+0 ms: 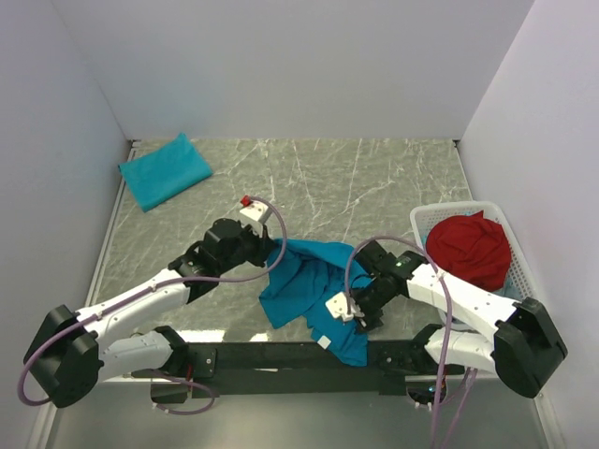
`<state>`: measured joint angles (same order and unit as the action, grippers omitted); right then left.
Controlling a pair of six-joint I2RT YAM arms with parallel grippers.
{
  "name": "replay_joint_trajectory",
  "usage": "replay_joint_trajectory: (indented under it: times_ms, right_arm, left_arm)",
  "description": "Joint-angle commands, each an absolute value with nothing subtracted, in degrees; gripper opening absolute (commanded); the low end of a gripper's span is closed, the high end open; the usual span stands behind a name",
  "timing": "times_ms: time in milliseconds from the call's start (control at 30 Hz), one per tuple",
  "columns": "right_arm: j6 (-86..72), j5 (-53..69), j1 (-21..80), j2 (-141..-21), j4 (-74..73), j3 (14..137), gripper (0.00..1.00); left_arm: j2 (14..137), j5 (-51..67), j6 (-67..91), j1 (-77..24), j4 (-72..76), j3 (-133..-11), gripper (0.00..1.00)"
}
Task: Fold and stack the t-shirts
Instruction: Flatten the tshirt out
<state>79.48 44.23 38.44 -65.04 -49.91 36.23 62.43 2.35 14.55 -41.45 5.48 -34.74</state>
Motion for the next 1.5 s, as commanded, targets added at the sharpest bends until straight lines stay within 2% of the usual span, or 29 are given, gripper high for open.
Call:
replay_joint_trajectory:
  times_ms: [0, 267, 467, 533, 567, 633, 800, 967, 1100, 1267, 1467]
  right_arm:
    - [78.75, 40.44, 40.6, -63.73, -49.48, 34.46, 0.64]
    - [79.01, 35.86, 41.83, -60.55, -48.96, 30.06, 0.61]
    - [76.64, 34.63, 42.45, -62.49, -46.58, 30.94, 0.39]
    - [76.47, 33.93, 42.71, -62.84, -46.58, 31.46, 0.24]
    - [76.29, 33.75, 42.71, -62.75, -46.67, 31.81, 0.11]
    - [75.24, 33.23, 42.71, -61.8, -47.46, 33.47, 0.01]
    - [69.62, 31.64, 38.34, -55.65, -48.25, 39.54, 0.0]
    - [68.56, 37.7, 20.52, -52.03, -47.21, 45.96, 0.0]
    - [60.5, 38.5, 13.56, -52.38, -39.57, 47.02, 0.0]
    - [50.12, 40.86, 11.08, -55.28, -32.96, 51.23, 0.0]
    - [46.15, 42.18, 9.76, -55.37, -29.62, 54.93, 0.0]
  left_arm:
    - [59.94, 4.22, 15.99, -38.86, 5.36, -36.3, 0.0]
    - [60.2, 7.12, 15.56, -36.12, 4.48, -37.97, 0.0]
    - [59.68, 7.47, 14.94, -35.25, 3.08, -39.37, 0.0]
    - [58.71, 7.21, 14.68, -34.89, 2.2, -39.64, 0.0]
    - [58.45, 6.95, 14.42, -34.46, 1.85, -39.73, 0.0]
    - [57.22, 6.51, 14.15, -34.02, 0.71, -39.99, 0.0]
    - [52.93, 2.56, 12.92, -31.73, -3.33, -41.48, 0.0]
    - [47.38, -1.91, 10.64, -30.41, -9.05, -44.82, 0.0]
    - [42.82, -4.83, 8.97, -29.88, -12.3, -47.54, 0.0]
    - [39.56, -8.34, 7.56, -29.79, -16.34, -51.58, 0.0]
    - [35.25, -11.6, 5.72, -29.79, -19.33, -55.27, 0.0]
